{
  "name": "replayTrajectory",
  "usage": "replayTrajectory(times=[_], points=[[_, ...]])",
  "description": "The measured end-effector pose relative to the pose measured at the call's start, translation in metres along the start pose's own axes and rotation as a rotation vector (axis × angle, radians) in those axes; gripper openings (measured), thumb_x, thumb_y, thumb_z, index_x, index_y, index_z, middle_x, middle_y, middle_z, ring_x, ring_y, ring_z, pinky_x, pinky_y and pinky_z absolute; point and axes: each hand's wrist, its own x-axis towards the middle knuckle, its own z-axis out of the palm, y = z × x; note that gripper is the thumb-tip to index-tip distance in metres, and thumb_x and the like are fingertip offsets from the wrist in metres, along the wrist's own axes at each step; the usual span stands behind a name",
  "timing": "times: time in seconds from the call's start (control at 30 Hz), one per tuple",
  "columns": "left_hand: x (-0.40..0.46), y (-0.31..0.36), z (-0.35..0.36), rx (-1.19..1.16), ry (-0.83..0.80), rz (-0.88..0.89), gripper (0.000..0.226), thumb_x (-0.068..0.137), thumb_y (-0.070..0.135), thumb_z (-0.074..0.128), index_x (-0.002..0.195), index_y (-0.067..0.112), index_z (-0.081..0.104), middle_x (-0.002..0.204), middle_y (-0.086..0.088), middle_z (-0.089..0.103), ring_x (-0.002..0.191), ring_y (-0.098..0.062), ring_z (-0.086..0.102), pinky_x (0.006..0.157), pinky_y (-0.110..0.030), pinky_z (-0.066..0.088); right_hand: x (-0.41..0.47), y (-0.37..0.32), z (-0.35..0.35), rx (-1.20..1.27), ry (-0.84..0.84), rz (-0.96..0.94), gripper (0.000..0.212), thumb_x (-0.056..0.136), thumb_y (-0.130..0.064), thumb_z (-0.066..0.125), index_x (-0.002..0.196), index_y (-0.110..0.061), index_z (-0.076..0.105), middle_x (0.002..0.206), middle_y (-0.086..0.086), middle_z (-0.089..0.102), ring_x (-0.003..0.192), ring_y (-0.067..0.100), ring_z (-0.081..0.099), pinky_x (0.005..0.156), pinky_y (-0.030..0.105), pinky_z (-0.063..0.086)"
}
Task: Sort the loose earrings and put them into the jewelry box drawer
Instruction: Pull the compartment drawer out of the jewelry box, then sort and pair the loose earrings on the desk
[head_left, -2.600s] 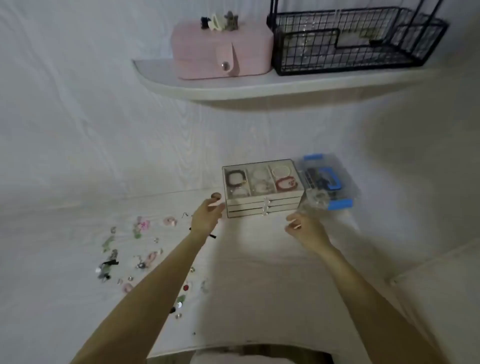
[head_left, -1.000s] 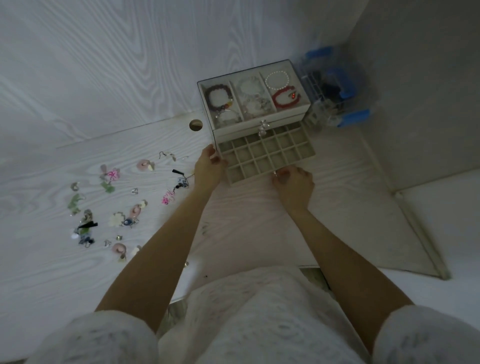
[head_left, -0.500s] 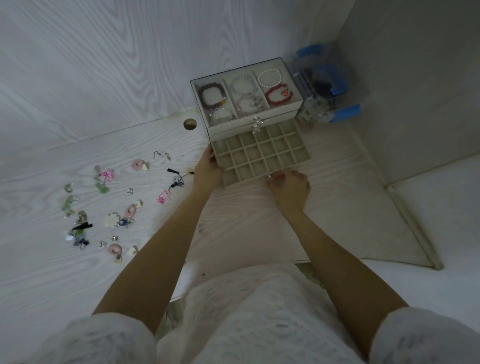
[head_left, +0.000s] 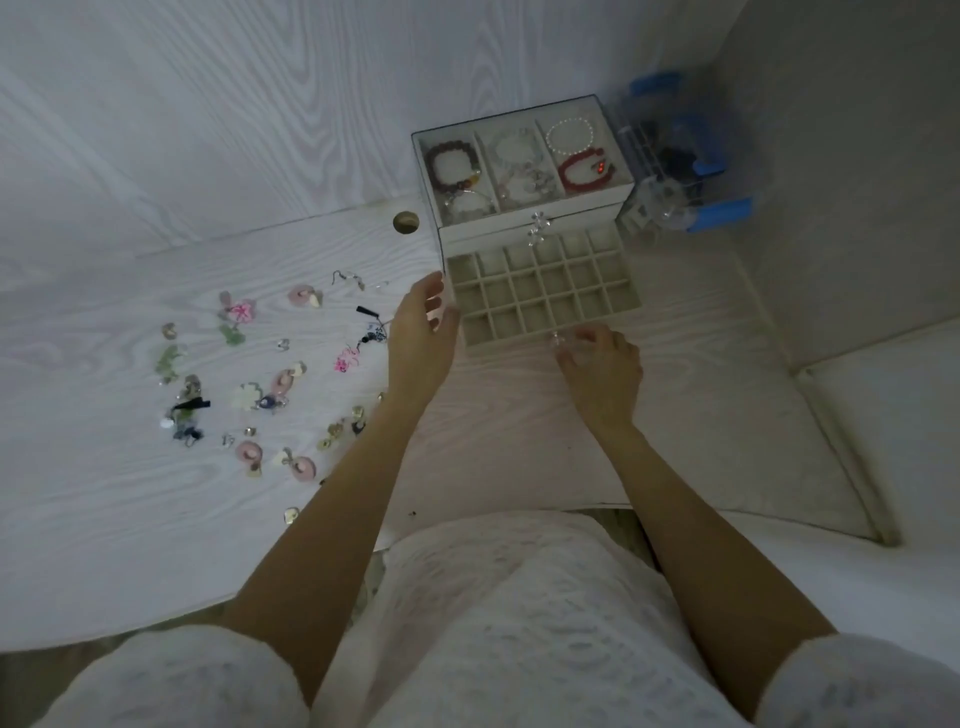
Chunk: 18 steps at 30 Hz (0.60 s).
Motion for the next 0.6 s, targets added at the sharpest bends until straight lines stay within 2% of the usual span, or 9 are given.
replayTrajectory(times=[0.1,0.2,0.27,0.37,0.43,0.5,0.6], points=[[-0.048,-0.001,-0.035,0.089,0.125,0.259,0.026,0.096,0.015,0.047,0.121,0.014,0.055,0.107,0.005,0.065,0.095,-0.002,0.058,0.079,-0.013,0.045,-0.018,0.01,-0.012,0.04,-0.104,-0.193,0.025,0.086,-0.022,0.061,0.108,-0.012,0.059,0.112,0.009,0.06,0.106,0.029,0.049,0.09,0.04,0.039],[-0.096,-0.023,-0.062,0.369,0.178,0.342,0.027,0.095,0.022,0.042,0.115,0.016,0.06,0.098,0.009,0.067,0.087,-0.005,0.056,0.07,-0.018,0.043,-0.04,0.014,-0.014,-0.034,-0.286,-0.431,0.022,0.088,-0.016,0.055,0.109,-0.012,0.06,0.111,0.008,0.062,0.104,0.028,0.051,0.09,0.042,0.043],[-0.129,-0.041,-0.07,0.479,0.185,0.258,0.028,0.092,0.022,0.045,0.116,0.017,0.06,0.096,0.007,0.069,0.087,-0.012,0.059,0.068,-0.023,0.044,-0.056,0.015,-0.008,-0.127,-0.372,-0.597,0.028,0.086,-0.014,0.051,0.111,-0.01,0.062,0.11,0.01,0.062,0.103,0.031,0.052,0.088,0.042,0.045],[-0.175,-0.071,-0.071,0.59,0.179,-0.005,0.034,0.086,0.01,0.058,0.119,0.016,0.057,0.103,0.0,0.068,0.093,-0.022,0.06,0.072,-0.032,0.047,-0.081,0.014,0.007,-0.208,-0.474,-0.718,0.033,0.083,-0.009,0.054,0.116,-0.009,0.061,0.111,0.012,0.06,0.103,0.032,0.05,0.087,0.043,0.046],[-0.202,-0.086,-0.068,0.555,0.198,-0.198,0.036,0.084,0.008,0.06,0.12,0.012,0.057,0.111,-0.006,0.065,0.096,-0.025,0.06,0.077,-0.034,0.048,-0.096,0.009,0.018,-0.236,-0.537,-0.755,0.033,0.086,-0.008,0.054,0.119,-0.009,0.058,0.115,0.011,0.055,0.106,0.03,0.047,0.088,0.041,0.046],[-0.219,-0.097,-0.065,0.467,0.254,-0.333,0.035,0.086,0.011,0.059,0.12,0.013,0.057,0.115,-0.005,0.063,0.095,-0.02,0.06,0.077,-0.031,0.048,-0.107,-0.001,0.028,-0.257,-0.587,-0.787,0.034,0.089,-0.01,0.052,0.123,-0.009,0.054,0.121,0.01,0.051,0.11,0.028,0.043,0.089,0.038,0.044],[-0.224,-0.111,-0.07,0.331,0.359,-0.411,0.032,0.088,0.015,0.057,0.12,0.016,0.057,0.116,-0.001,0.063,0.091,-0.012,0.06,0.079,-0.029,0.051,-0.118,-0.024,0.041,-0.25,-0.618,-0.849,0.033,0.09,-0.01,0.051,0.122,-0.009,0.054,0.12,0.009,0.052,0.11,0.027,0.044,0.088,0.036,0.045]])
